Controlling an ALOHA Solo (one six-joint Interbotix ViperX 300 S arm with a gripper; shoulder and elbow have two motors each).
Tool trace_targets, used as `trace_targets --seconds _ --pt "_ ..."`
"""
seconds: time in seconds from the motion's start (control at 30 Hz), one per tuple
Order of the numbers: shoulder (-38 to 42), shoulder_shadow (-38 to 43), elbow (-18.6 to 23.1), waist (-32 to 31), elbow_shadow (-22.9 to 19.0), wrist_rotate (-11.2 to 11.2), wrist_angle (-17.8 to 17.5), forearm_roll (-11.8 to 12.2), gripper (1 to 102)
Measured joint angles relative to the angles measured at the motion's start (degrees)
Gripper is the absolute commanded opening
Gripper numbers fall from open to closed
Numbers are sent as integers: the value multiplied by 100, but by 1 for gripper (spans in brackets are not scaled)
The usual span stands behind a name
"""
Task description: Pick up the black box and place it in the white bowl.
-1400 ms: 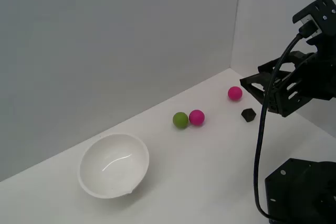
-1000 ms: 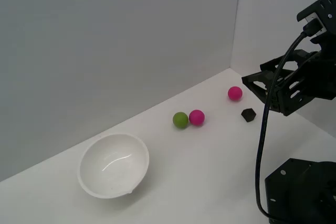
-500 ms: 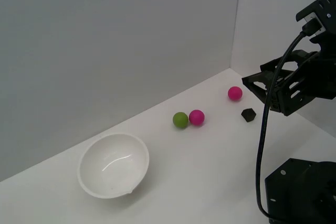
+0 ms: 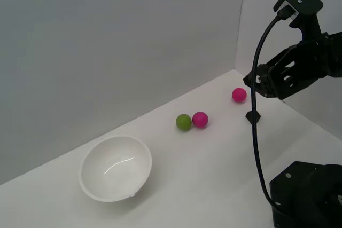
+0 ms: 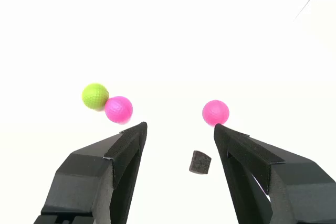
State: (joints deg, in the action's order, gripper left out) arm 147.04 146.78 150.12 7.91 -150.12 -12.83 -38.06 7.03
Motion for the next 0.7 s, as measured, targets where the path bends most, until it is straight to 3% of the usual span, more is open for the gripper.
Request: trace_targets --seconds 0.23,0.47,0.53,0.6,0.7 --pt "-642 -624 -220 97 211 -9 -193 -352 69" --pt "-1011 -1011 -325 246 334 -18 -211 -527 69" --pt "-1143 -1143 -378 299 378 -18 -220 -571 78" --pt "-1274 -1283 -457 352 457 -18 -220 -589 102" --pt "-1450 -1459 -519 439 519 -18 -290 -589 100"
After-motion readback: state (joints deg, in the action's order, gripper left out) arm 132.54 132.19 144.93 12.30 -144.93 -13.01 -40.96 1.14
